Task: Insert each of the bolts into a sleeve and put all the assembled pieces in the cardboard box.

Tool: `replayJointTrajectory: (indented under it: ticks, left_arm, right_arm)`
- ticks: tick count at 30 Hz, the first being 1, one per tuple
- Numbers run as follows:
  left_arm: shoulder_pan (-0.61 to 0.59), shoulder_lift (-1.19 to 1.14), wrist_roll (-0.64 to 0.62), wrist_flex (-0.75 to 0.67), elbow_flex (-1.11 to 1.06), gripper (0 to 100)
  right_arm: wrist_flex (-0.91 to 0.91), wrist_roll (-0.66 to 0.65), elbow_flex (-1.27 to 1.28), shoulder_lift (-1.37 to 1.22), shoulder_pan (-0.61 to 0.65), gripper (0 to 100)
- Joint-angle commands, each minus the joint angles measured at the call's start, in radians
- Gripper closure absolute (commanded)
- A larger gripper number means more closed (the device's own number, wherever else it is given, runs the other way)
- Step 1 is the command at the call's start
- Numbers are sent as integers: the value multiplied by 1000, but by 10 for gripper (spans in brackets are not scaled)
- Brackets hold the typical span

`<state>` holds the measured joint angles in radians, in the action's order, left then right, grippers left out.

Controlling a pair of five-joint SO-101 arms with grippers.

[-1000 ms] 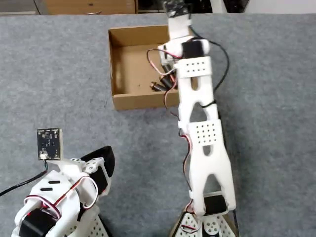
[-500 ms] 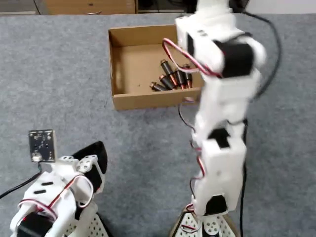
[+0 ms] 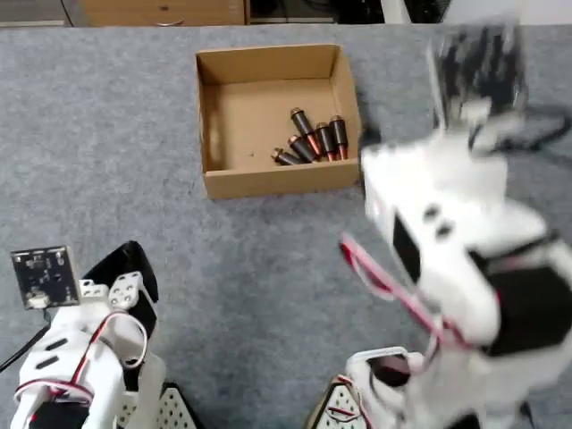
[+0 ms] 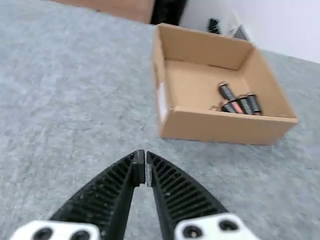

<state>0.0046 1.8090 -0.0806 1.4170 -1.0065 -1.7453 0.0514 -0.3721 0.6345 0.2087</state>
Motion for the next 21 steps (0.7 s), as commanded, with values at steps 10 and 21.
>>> replayJointTrajectory:
  ticks: [10, 21]
  left_arm:
    - [-55, 5, 5, -158, -324, 980]
    - [-55, 5, 5, -367, -683, 980]
  right_arm:
    - [543, -12, 1356, 848, -183, 759]
    - [666, -14, 1966, 1288, -274, 760]
